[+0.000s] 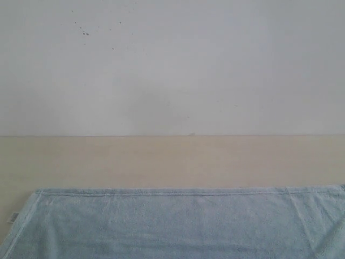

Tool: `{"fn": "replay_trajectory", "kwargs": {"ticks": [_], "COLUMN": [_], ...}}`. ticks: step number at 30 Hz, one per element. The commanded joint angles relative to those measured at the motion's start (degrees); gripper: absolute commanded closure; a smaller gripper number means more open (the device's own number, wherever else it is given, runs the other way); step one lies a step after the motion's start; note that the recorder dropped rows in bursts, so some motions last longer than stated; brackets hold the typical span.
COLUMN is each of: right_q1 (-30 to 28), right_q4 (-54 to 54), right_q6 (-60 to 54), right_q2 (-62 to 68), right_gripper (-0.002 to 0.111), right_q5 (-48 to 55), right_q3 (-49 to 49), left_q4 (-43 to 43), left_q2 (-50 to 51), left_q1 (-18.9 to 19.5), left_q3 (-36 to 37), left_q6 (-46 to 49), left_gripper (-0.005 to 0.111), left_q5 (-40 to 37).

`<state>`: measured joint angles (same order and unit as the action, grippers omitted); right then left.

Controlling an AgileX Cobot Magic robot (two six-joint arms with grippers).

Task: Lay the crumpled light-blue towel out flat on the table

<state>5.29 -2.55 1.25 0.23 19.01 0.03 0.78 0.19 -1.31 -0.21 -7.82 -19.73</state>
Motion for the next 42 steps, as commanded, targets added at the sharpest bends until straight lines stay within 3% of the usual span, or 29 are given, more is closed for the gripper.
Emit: {"fn": "replay_trajectory", "kwargs": {"ticks": [1, 5, 42], "right_q1": [-0.21, -0.21, -0.21], "right_q4": [-0.41, -0.41, -0.41], "right_q6": [0.06, 0.06, 0.06], "right_q2": [-0.23, -0.23, -0.23], "right_gripper": [0.109, 0.109, 0.109], "right_q5": [-0.56, -0.56, -0.56], "right_q3": [-0.03, -0.03, -0.03], "left_q4": [-0.78, -0.78, -0.78], "left_q2": [-0.19, -0.19, -0.19], "left_q1": [0.12, 0.12, 0.12], "left_q3": [0.21, 0.21, 0.21], "left_q6": [4.11, 8.99, 8.98], "left_gripper": [0.103, 0.103, 0.103], "left_q5": [0.90, 1.17, 1.31]}}
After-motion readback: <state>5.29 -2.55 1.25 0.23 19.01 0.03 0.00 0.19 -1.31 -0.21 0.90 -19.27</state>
